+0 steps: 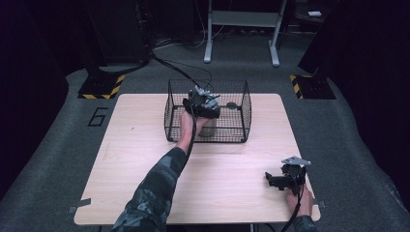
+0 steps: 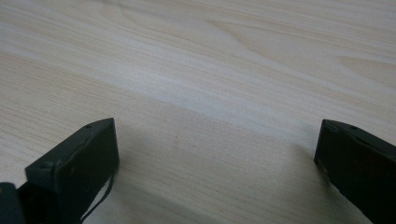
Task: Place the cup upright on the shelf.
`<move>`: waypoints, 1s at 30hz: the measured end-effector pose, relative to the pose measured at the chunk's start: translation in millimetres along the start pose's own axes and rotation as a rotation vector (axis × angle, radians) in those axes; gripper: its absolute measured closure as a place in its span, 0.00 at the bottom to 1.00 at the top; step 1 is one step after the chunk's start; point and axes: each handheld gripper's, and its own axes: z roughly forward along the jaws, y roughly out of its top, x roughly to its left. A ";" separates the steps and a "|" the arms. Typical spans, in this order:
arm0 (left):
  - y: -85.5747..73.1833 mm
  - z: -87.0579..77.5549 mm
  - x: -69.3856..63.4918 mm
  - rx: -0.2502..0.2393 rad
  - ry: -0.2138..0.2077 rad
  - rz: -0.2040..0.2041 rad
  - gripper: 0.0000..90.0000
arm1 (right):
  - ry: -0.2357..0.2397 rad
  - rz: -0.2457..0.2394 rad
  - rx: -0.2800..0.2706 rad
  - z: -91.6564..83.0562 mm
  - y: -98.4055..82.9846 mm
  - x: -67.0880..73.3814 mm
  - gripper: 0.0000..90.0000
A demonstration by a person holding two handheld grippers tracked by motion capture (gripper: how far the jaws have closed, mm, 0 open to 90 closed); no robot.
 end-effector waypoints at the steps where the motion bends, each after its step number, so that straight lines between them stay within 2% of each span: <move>1: 0.7 -1.2 0.4 0.014 -0.005 0.010 0.00 | 0.000 -0.001 0.000 0.0 0.0 -0.1 0.00; 4: 1.3 -8.2 4.3 0.036 -0.021 0.010 0.00 | 0.000 -0.001 -0.001 0.0 0.0 -0.1 0.00; 6: 1.1 -13.7 5.7 0.027 -0.024 0.012 0.00 | 0.000 0.002 0.000 0.0 0.0 0.1 0.00; 8: 2.9 -20.2 6.6 0.026 -0.047 0.020 0.00 | -0.001 0.001 0.000 0.0 0.0 0.1 0.00; 9: 3.6 -22.5 6.3 0.020 -0.044 0.018 0.00 | 0.000 0.001 0.000 0.0 0.0 0.1 0.00; 14: 8.3 -39.7 9.0 0.003 -0.080 0.007 0.00 | 0.000 0.001 0.000 0.0 0.0 0.1 0.00; 17: 12.1 -52.2 8.3 0.005 -0.083 0.033 0.00 | 0.000 0.001 0.000 0.0 0.0 0.1 0.00; 18: 13.2 -56.5 8.0 0.000 -0.085 0.028 0.00 | 0.000 0.001 0.000 0.0 0.0 0.1 0.00; 22: 16.0 -75.9 6.2 0.000 -0.095 0.049 0.00 | 0.000 0.001 0.000 0.0 0.0 0.1 0.00; 25: 15.3 -89.1 5.7 0.012 -0.105 0.066 0.00 | -0.001 0.001 0.000 0.0 0.0 0.1 0.00; 28: 12.0 -105.6 3.7 0.023 -0.119 0.106 0.00 | 0.000 0.001 0.000 0.0 0.0 0.1 0.00; 30: 9.5 -115.9 2.2 0.020 -0.124 0.118 0.00 | 0.000 0.001 0.000 0.0 0.0 0.1 0.00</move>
